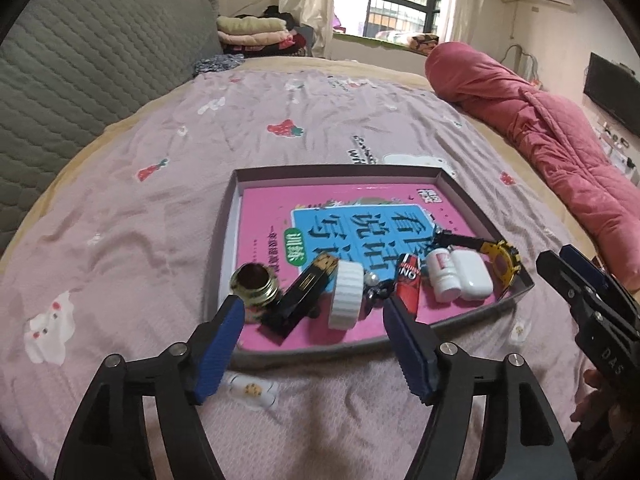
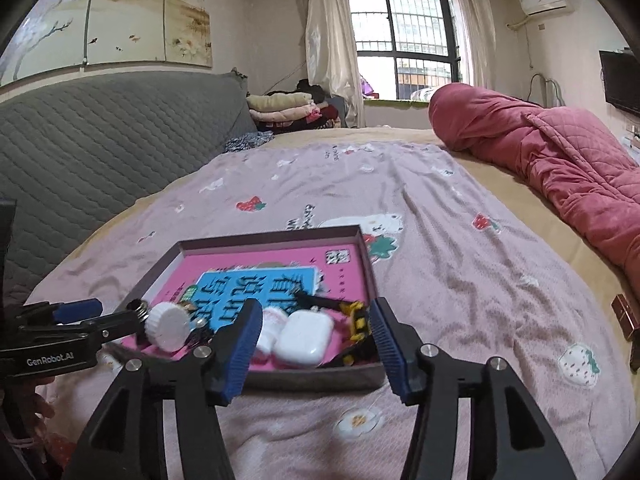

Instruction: Organize rigid objects

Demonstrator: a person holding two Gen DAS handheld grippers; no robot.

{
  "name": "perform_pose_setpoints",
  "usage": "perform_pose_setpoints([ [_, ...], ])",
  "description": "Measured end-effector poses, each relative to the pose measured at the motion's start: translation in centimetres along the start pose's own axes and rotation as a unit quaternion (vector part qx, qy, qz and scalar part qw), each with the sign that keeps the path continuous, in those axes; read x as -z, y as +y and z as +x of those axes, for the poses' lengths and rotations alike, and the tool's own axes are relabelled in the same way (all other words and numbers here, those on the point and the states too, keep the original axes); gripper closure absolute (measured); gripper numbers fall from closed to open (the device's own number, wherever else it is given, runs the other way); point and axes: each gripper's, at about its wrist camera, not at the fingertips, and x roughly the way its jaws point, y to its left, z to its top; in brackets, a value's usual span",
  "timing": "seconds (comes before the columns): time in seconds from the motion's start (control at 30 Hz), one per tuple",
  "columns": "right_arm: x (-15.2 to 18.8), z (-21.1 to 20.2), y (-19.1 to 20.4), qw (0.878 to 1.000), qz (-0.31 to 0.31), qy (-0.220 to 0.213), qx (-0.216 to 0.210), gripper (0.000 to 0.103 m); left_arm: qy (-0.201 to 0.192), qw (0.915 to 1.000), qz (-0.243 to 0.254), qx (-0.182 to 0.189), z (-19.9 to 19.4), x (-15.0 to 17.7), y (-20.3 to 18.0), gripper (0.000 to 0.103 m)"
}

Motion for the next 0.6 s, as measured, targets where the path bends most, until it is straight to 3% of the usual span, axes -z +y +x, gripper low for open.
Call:
perform_pose_setpoints([
  [0.3,2.8,-1.1,2.8,0.999,0.0,0.047,-0.004,0.042,0.01,0.9997,0.001,-0.023,-1.8,2.6,-0.3,0.029],
  [0.6,4.7,-1.9,3.3,0.997,-0.005,0.072,0.024,0.042,0.008,0.9999,-0.014,-0.006,-3.6,5.2,-0.3,0.029],
])
